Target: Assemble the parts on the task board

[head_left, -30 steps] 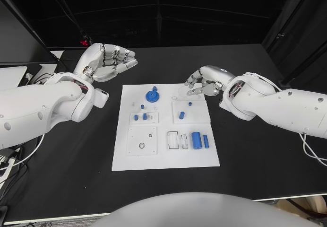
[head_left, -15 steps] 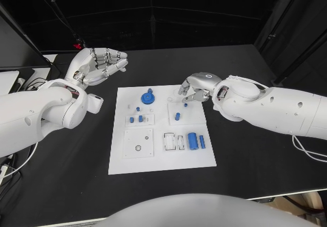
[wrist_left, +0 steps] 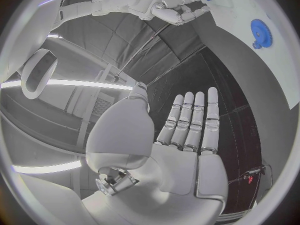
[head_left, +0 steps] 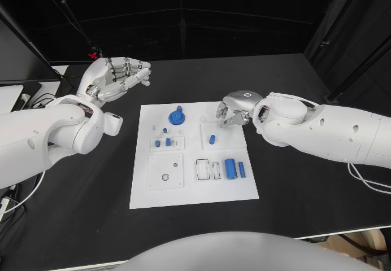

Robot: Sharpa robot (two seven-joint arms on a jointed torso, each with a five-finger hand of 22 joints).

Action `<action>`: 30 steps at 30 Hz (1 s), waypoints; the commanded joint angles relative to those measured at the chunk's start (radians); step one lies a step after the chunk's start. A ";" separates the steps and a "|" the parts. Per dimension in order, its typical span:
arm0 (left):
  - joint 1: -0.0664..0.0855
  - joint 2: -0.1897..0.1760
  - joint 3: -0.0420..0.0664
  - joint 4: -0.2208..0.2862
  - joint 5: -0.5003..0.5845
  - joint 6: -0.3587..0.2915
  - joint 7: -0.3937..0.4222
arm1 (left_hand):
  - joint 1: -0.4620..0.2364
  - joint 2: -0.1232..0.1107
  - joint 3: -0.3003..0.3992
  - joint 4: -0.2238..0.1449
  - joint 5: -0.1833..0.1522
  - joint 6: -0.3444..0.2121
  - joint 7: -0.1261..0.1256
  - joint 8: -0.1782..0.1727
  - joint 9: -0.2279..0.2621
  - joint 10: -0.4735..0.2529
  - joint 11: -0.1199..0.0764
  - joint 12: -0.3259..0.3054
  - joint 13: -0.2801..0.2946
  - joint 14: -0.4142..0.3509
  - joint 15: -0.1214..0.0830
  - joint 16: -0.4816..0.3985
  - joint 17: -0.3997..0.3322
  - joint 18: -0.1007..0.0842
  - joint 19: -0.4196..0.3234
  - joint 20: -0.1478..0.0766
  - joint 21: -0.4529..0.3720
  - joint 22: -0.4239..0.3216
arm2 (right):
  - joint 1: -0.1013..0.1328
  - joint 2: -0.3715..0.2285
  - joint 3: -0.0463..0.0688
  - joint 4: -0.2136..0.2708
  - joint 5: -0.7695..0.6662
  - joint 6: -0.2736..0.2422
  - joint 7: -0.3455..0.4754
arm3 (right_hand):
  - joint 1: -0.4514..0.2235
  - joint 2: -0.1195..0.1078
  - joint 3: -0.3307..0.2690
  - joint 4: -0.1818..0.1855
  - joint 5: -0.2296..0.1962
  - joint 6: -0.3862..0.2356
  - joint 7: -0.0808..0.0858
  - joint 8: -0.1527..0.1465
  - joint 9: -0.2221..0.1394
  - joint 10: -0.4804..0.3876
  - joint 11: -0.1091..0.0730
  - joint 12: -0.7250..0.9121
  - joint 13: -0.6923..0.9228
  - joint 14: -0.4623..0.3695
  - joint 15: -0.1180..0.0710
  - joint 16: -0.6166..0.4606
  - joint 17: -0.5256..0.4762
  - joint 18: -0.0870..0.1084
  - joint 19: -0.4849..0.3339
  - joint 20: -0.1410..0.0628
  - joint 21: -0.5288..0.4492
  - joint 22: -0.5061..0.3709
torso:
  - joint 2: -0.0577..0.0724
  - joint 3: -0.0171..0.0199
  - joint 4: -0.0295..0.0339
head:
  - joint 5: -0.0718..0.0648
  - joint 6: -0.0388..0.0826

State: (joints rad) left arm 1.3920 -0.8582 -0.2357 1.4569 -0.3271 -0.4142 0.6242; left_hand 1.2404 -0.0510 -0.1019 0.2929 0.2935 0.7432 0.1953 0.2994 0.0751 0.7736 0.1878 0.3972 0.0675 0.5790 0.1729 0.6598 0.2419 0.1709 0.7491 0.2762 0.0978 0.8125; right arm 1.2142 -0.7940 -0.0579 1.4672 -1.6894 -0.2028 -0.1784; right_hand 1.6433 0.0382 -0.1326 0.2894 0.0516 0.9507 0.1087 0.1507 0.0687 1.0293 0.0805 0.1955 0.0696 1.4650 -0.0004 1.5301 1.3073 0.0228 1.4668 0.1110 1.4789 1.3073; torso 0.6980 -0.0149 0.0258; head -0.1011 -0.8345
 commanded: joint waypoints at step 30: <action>0.001 0.003 0.001 0.002 0.015 0.035 0.010 | -0.003 0.033 0.006 0.000 -0.006 -0.027 0.036 0.033 0.003 -0.019 0.002 0.031 0.001 -0.010 -0.001 0.031 -0.014 0.008 0.007 0.002 -0.004 -0.009 | -0.001 0.026 0.001 -0.011 -0.038 0.117 -0.070 | 0.005 -0.011 0.032 -0.001 -0.005 0.033 -0.003 -0.010 0.001 0.049 -0.017 -0.019 -0.007 0.089 -0.015 -0.006 0.179 0.007 0.044 -0.016 -0.011 0.215 | 0.000 -0.0003 -0.0004 | 0.000 -0.016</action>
State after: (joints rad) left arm 1.3919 -0.8557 -0.2358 1.4589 -0.3174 -0.3897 0.6241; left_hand 1.2391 -0.0286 -0.1019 0.2929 0.2915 0.7253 0.1918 0.3262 0.0768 0.7624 0.1906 0.4230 0.0674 0.5743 0.1707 0.6871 0.2287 0.1707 0.7483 0.2769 0.0978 0.8051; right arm 1.2114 -0.7692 -0.0579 1.4563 -1.7193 -0.1014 -0.2430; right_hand 1.6410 0.0251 -0.1065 0.2882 0.0516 0.9743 0.1069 0.1459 0.0685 1.0709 0.0609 0.1816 0.0635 1.4650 -0.0075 1.5264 1.3073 0.0229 1.4666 0.1036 1.4704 1.3073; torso 0.6982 -0.0151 0.0259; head -0.1012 -0.8513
